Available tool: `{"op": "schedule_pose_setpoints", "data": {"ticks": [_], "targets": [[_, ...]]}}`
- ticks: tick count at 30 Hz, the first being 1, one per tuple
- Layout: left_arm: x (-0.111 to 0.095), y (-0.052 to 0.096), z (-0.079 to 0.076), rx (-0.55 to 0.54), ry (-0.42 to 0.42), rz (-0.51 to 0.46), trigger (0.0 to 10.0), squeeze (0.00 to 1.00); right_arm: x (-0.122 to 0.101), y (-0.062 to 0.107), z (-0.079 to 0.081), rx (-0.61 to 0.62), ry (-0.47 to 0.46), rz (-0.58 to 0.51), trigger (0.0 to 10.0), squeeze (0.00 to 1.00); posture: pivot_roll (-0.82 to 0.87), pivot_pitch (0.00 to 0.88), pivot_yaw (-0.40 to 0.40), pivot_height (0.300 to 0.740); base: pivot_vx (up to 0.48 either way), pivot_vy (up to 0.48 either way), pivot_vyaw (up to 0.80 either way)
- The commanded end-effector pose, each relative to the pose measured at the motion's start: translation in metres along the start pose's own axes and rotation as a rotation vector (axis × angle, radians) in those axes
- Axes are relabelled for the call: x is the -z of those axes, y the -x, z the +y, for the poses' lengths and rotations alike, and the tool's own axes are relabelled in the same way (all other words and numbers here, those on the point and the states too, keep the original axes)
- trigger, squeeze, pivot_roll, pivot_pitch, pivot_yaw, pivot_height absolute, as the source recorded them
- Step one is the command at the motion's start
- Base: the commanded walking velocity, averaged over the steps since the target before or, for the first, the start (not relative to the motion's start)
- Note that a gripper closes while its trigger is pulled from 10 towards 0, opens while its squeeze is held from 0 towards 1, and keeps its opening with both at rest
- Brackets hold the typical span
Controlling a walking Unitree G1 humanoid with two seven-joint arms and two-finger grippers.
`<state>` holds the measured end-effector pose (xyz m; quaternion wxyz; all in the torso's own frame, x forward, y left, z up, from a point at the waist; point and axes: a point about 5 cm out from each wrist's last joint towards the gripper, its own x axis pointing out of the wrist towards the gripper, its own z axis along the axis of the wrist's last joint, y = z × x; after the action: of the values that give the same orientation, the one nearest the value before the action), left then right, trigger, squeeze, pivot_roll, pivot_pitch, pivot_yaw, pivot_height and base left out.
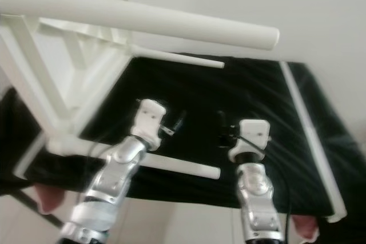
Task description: Building children table
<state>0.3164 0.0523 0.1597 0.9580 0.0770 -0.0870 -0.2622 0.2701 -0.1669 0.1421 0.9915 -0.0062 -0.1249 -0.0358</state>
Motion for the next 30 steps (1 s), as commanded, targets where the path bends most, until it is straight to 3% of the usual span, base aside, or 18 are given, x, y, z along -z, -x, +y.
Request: {"op": "schedule_pose_setpoints", "data": {"ticks": [1,5,6,12,15,22,28,30], "targets": [[0.002,0.003,0.013,-0.172,-0.004,0.021,10.0,0.00,0.002,-0.001,0.002,-0.002,-0.009,0.008,10.0,0.00,0.08,0.000,-0.075,0.740,0.000,0.000,0.00],[0.003,0.007,0.025,-0.224,-0.018,0.032,10.0,0.00,0.003,-0.002,0.002,0.000,-0.008,0.011,10.0,0.00,0.09,0.000,-0.070,0.740,0.000,0.000,0.00],[0.005,0.013,0.036,-0.261,-0.025,0.046,10.0,0.00,0.004,-0.001,0.001,0.004,-0.006,0.016,10.0,0.00,0.09,0.000,-0.064,0.740,0.000,0.000,0.00],[0.008,0.018,0.044,-0.275,-0.043,0.063,10.0,0.00,0.006,-0.001,0.000,0.012,-0.001,0.021,10.0,0.00,0.11,0.000,-0.054,0.740,0.000,0.000,0.00],[0.011,0.023,0.051,-0.262,-0.011,0.081,10.0,0.00,0.008,-0.001,-0.002,0.023,0.011,0.027,10.0,0.00,0.11,0.000,-0.042,0.740,0.000,0.000,0.00],[0.014,0.025,0.054,-0.251,0.071,0.103,10.0,0.00,0.010,0.000,-0.004,0.033,0.015,0.029,10.0,0.00,0.11,0.000,-0.036,0.740,0.000,0.097,0.00],[0.015,0.025,0.053,-0.253,0.068,0.107,10.0,0.00,0.010,0.000,-0.004,0.034,0.024,0.027,10.0,0.00,0.11,0.000,-0.035,0.740,0.000,0.415,0.00],[0.016,0.026,0.050,-0.233,0.029,0.111,10.0,0.00,0.010,0.000,-0.005,0.034,0.028,0.026,10.0,0.00,0.09,0.000,-0.027,0.740,0.000,0.000,0.00]]}}
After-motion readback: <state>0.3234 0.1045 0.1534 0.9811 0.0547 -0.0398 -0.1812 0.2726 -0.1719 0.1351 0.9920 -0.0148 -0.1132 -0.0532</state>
